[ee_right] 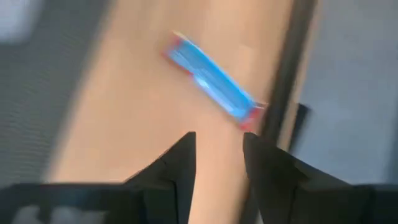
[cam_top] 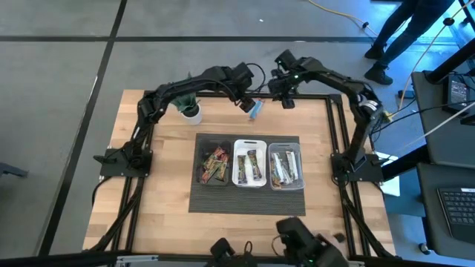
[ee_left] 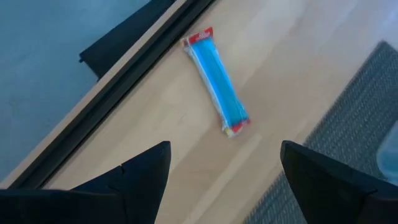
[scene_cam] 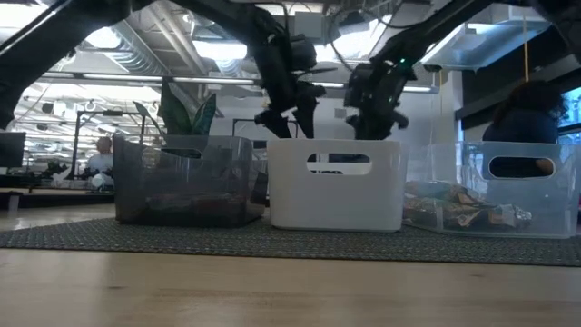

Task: Pick and place Granola Bars by type
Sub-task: Put the red granola bar into the black bin

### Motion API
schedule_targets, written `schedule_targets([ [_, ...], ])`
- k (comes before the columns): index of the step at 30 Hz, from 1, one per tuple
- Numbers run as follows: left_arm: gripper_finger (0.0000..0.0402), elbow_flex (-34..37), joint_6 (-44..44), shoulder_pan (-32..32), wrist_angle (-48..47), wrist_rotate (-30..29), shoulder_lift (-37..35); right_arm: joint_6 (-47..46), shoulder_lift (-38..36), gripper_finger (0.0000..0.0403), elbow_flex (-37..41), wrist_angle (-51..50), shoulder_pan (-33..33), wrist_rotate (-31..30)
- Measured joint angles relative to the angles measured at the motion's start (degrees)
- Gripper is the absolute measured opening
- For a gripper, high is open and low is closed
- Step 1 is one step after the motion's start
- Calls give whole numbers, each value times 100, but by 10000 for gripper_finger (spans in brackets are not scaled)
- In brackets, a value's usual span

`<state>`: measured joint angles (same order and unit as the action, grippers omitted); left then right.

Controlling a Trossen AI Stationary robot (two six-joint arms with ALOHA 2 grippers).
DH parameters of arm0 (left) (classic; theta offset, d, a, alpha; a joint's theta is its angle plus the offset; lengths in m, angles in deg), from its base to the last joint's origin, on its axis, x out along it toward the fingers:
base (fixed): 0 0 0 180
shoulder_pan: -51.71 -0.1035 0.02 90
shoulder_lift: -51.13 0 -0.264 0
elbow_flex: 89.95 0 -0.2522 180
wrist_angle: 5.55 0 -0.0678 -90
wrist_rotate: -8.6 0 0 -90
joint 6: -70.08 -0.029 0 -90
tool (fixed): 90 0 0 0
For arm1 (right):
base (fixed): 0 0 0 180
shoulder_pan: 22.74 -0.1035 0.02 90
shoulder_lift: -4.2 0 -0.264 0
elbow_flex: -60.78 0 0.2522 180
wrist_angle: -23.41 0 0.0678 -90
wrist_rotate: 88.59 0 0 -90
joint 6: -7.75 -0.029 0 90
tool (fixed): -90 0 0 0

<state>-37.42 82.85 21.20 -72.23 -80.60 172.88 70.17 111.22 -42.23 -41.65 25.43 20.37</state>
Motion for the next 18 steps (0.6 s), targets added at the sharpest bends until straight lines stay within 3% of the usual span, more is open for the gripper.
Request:
schedule_targets([
  [3, 294, 0, -4, 11, -326, -102, -125, 263, 220, 136, -47, 467, -55, -818],
  [6, 294, 0, 14, 46, -733, -377, -182, 30, 392, 136, -47, 763, -87, -1118],
  [12, 294, 0, 173, 134, -1460, -723, -210, 128, 540, 136, -47, 830, -190, -1081],
  [18, 294, 2, 112, 301, -1480, -732, -210, 240, 540, 164, -47, 1033, -233, -142],
])
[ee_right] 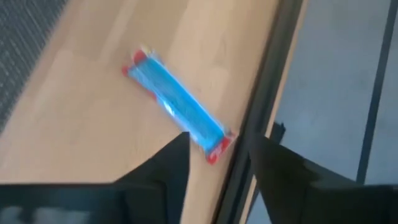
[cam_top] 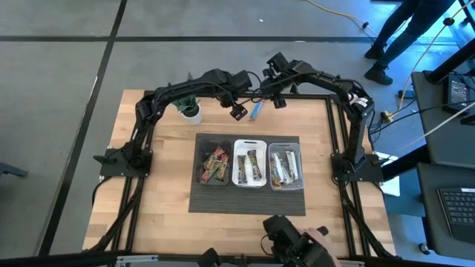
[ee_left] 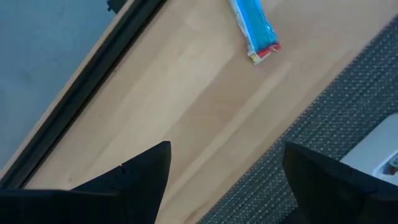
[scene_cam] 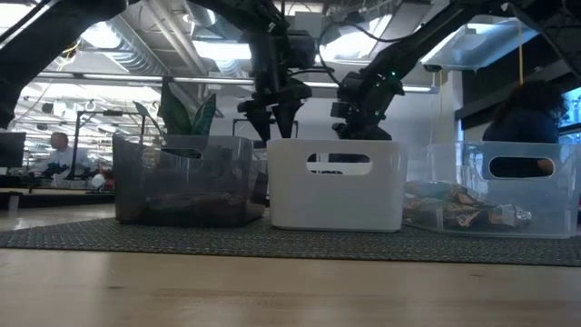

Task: Pick and place Granola Bars by type
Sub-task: Put the red granola bar into the black bin

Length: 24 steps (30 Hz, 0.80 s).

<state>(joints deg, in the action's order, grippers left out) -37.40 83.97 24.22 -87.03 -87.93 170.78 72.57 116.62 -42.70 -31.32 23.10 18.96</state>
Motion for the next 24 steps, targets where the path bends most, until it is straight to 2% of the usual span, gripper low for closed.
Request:
schedule_targets([
  [7, 294, 67, -200, 42, -71, -103, -52, 98, 1, 256, 0, 137, -2, 305],
  [10, 294, 485, -429, -2, 124, -175, -334, 47, 1, 279, 0, 123, -2, 464],
  [12, 294, 968, -665, -87, 578, -115, -632, 63, -1, 287, 0, 136, -2, 474],
  [18, 294, 2462, -1745, -456, 2786, 1417, -1316, 149, 154, 291, 2, 322, -42, 505],
  [24, 294, 2948, -1956, -732, 3372, 1895, -1135, 160, 575, 291, 4, 444, -126, 338],
])
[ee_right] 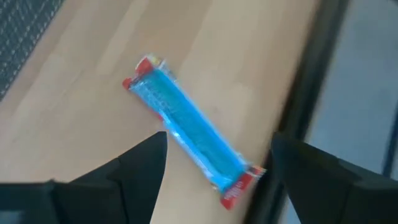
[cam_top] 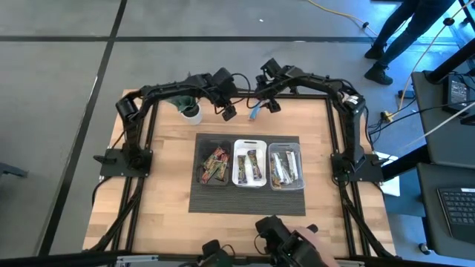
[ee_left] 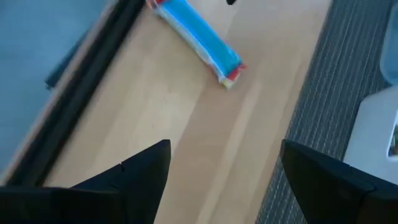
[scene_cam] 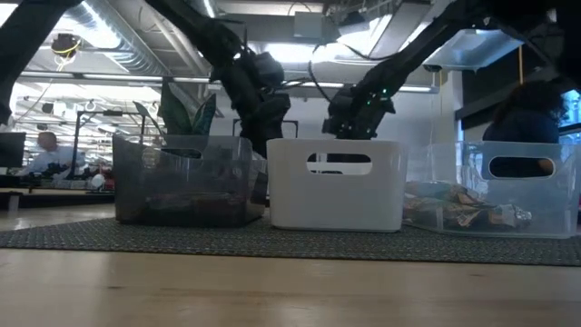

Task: Pick and place Granola Bars by type
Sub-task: Put the red granola bar into the black bin

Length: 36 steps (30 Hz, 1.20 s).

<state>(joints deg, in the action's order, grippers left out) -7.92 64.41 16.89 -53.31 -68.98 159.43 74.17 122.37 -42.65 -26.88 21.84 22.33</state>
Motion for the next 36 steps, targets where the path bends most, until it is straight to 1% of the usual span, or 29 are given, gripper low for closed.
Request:
schedule_targets([
  [6, 294, 59, -127, -44, 587, 446, 241, -9, 382, 291, 4, -7, -29, -141],
  [8, 294, 61, -151, -60, 616, 519, 256, -14, 520, 291, 4, 4, -48, -220],
  [12, 294, 62, -248, -53, 642, 565, 256, -14, 692, 291, 0, 190, -72, -418],
  [21, 294, 62, -254, -28, 585, 575, 256, -186, 787, 287, -4, 309, -70, -388],
  [24, 294, 62, -251, -21, 581, 577, 256, -332, 802, 269, -4, 290, -61, -390],
  [30, 294, 62, -234, -5, 566, 575, 256, -388, 845, 215, -20, 53, -53, -295],
  [36, 294, 62, -201, 11, 547, 573, 256, -919, 842, 159, -13, -46, -55, -297],
])
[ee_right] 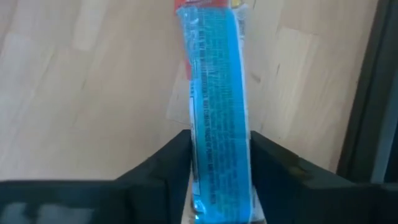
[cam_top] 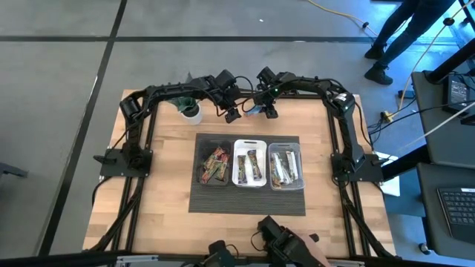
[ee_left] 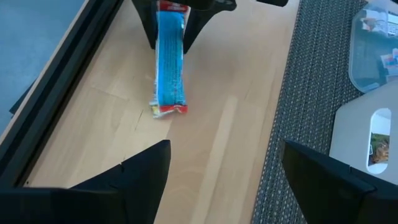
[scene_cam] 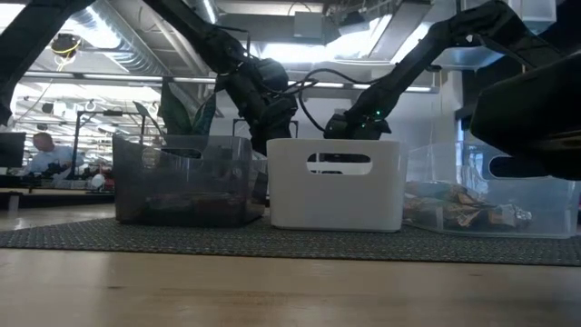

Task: Pick and place Granola Bars by type
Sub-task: Put the red granola bar into the black bin

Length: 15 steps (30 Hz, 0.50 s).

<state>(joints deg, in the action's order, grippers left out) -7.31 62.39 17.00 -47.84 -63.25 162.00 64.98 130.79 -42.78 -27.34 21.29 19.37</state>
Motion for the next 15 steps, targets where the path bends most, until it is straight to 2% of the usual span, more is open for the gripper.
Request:
schedule_targets([
  [6, 294, 0, -11, 68, -1, -17, 0, -157, -16, 119, 4, -70, -2, -9],
  [12, 294, 2, -44, 79, -123, -61, -191, -263, -165, 124, -34, -319, -13, -106],
  [15, 294, 2, -42, 32, -165, -61, -390, -473, -343, 123, -145, -282, -4, 47],
])
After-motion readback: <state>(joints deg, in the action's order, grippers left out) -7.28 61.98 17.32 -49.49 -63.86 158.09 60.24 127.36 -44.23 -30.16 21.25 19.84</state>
